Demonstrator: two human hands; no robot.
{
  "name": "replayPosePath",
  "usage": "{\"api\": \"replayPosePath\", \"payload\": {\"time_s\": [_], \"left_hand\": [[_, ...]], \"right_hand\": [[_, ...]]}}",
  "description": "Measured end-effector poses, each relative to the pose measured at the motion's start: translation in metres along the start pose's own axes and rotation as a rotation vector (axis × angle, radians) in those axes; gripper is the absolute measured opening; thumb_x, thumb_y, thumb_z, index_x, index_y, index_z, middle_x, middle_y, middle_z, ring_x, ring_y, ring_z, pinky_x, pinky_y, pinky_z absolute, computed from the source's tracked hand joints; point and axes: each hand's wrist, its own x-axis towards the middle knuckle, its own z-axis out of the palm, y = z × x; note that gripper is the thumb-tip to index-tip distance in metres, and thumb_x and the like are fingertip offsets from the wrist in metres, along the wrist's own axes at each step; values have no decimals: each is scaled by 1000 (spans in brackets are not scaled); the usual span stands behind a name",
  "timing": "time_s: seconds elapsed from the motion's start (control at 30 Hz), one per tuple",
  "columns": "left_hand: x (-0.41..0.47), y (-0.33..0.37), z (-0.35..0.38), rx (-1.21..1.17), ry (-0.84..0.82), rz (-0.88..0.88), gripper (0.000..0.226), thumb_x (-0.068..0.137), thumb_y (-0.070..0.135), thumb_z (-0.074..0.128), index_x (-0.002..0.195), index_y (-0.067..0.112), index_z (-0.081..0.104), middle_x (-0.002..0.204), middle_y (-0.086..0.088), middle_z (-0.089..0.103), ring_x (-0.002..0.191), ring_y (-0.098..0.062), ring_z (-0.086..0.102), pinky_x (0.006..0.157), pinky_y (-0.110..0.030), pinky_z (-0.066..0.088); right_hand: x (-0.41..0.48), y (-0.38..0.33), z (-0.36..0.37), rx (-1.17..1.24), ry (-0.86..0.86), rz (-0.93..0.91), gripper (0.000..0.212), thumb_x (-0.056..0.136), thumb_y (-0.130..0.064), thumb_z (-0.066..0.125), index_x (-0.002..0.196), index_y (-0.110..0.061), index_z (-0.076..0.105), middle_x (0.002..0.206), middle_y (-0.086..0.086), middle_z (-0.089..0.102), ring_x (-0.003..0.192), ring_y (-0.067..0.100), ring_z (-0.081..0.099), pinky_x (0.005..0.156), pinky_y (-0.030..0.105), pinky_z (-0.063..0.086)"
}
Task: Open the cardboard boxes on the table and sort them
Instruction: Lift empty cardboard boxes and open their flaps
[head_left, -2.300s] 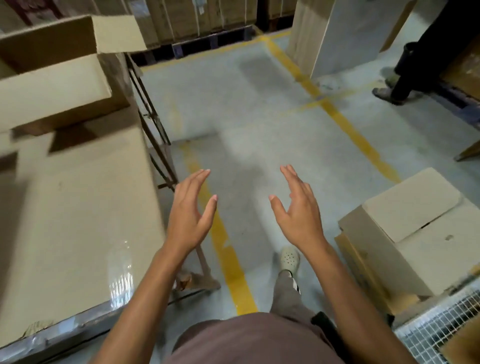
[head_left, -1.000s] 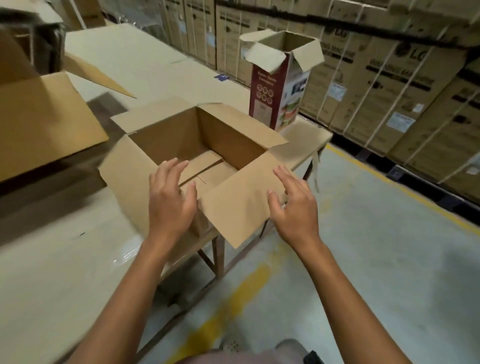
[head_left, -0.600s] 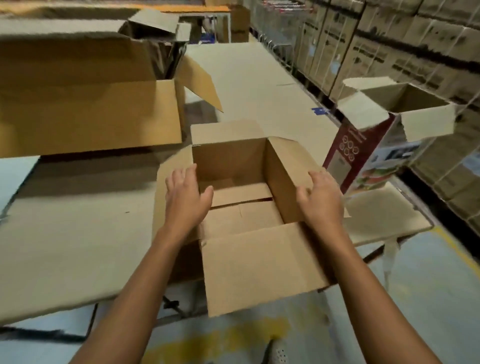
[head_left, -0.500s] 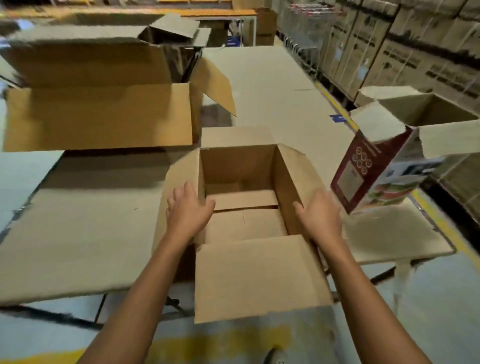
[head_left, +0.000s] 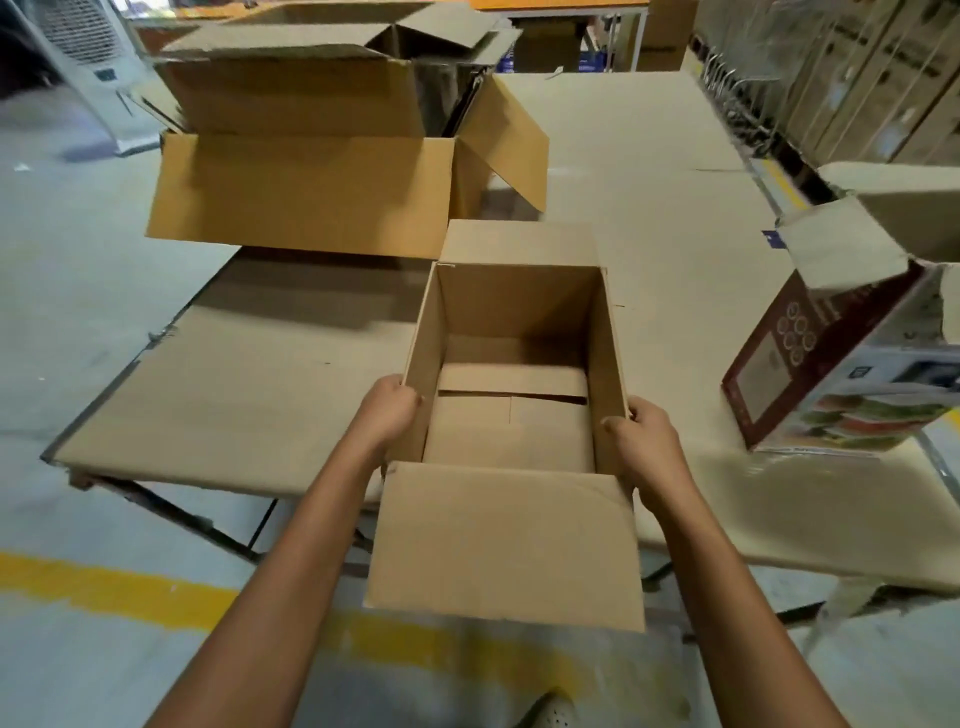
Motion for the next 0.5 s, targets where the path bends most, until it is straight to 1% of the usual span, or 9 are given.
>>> {"api": "replayPosePath", "payload": {"time_s": [0.1, 0.13, 0.2, 0.27, 0.3, 0.37, 0.4, 0.47, 0.5], "left_hand": [[-27, -22, -4, 38, 130, 48, 24, 90, 14, 49, 107, 17, 65, 102, -4, 68, 94, -27, 62, 71, -34, 45], [-37, -32, -5, 56, 193, 73, 25, 91, 15, 51, 111, 18, 65, 103, -2, 66, 95, -27, 61, 72, -34, 44], [-58, -49, -5, 28, 288, 134, 24, 92, 15, 54, 113, 21, 64, 100, 1, 65, 94, -25, 60, 76, -34, 46], [-80, -70, -9, -108, 289, 171, 24, 92, 8, 56, 108, 24, 66, 93, 5, 67, 89, -22, 61, 75, -30, 49], [-87, -78, -10, -183, 274, 173, 27, 92, 3, 56, 107, 22, 67, 88, 8, 67, 85, -18, 62, 73, -26, 48], [-111, -102, -24, -288, 277, 146, 32, 90, -4, 57, 110, 18, 70, 86, 12, 68, 81, -11, 62, 72, -26, 47], [-125, -117, -34, -325, 297, 126, 34, 90, -5, 57, 109, 20, 70, 86, 13, 68, 81, -11, 62, 73, -26, 47], [-156, -148, -58, -401, 351, 84, 37, 90, -6, 56, 104, 26, 68, 81, 17, 68, 77, -9, 62, 68, -27, 48], [-171, -163, -70, -443, 383, 56, 37, 89, -7, 56, 104, 24, 69, 79, 17, 68, 74, -10, 62, 64, -26, 48]], "right_hand": [[-21, -5, 1, -3, -17, -79, 20, 88, -5, 53, 89, -22, 64, 85, 1, 68, 81, 25, 61, 63, 31, 44], [-31, -6, 1, -15, -23, -109, 23, 88, -4, 53, 96, -23, 64, 91, 0, 68, 83, 24, 61, 63, 29, 44], [-47, -4, 3, -45, -52, -134, 35, 90, -6, 55, 120, -22, 61, 110, 1, 68, 94, 22, 61, 71, 30, 45], [-72, 0, 14, -89, -95, -105, 51, 91, -11, 59, 140, -20, 49, 126, 1, 62, 107, 23, 59, 80, 30, 44], [-82, 2, 20, -108, -101, -69, 59, 90, -14, 61, 145, -19, 43, 132, 4, 60, 111, 25, 59, 81, 31, 47], [-117, 5, 41, -142, -98, -36, 65, 87, -19, 62, 148, -19, 38, 136, 11, 59, 115, 32, 59, 89, 39, 52], [-136, 6, 53, -157, -100, -50, 66, 86, -18, 61, 148, -18, 38, 137, 13, 59, 116, 33, 59, 94, 42, 51], [-174, 1, 77, -168, -138, -99, 69, 86, -17, 60, 151, -19, 36, 140, 12, 57, 120, 33, 57, 101, 42, 48], [-189, -3, 89, -172, -167, -126, 70, 86, -17, 60, 151, -19, 35, 141, 11, 56, 121, 32, 57, 101, 42, 48]]}}
